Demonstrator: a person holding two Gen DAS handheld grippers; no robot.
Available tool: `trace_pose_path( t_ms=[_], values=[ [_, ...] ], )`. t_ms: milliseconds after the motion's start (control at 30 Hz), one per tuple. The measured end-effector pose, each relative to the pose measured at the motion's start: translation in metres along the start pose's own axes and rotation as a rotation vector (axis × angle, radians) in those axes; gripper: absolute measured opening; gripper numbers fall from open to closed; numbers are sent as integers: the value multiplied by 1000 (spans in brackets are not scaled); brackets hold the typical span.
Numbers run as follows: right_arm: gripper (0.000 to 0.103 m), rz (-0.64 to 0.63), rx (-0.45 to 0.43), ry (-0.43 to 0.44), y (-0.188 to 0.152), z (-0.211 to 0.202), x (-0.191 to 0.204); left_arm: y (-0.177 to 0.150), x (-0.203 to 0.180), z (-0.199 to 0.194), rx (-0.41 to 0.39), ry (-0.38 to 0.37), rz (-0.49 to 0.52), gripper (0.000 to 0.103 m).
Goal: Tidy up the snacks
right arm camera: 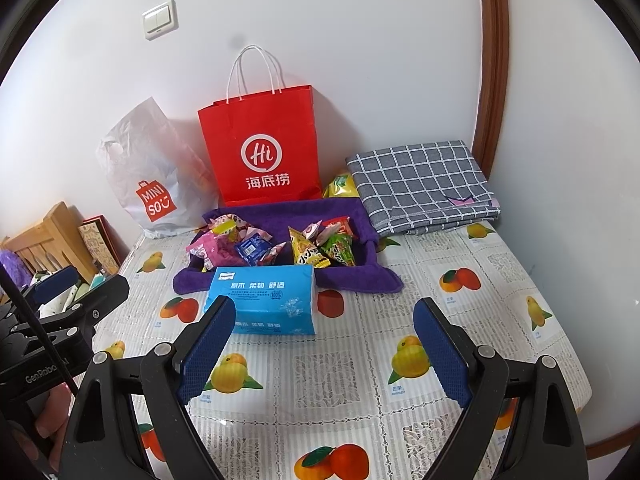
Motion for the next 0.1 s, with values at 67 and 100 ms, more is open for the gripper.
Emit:
trace_pose_path(
  t_ms=[67,100],
  values=[
    [90,-2,0,0,0,-1,2,0,0,0,-1,0,0,97],
    [90,-3,0,0,0,-1,3,0,0,0,-2,0,1,97]
  ],
)
Point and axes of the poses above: each gripper's, at about its wrist camera, not at the fingertips, and z roughly the way its jaws point, x to its left, y to its top, the point moved 8 cm from there along z, roughly the way its jaws point, and after that the axes turned 10 degrees about x, right-handed, at the moved point
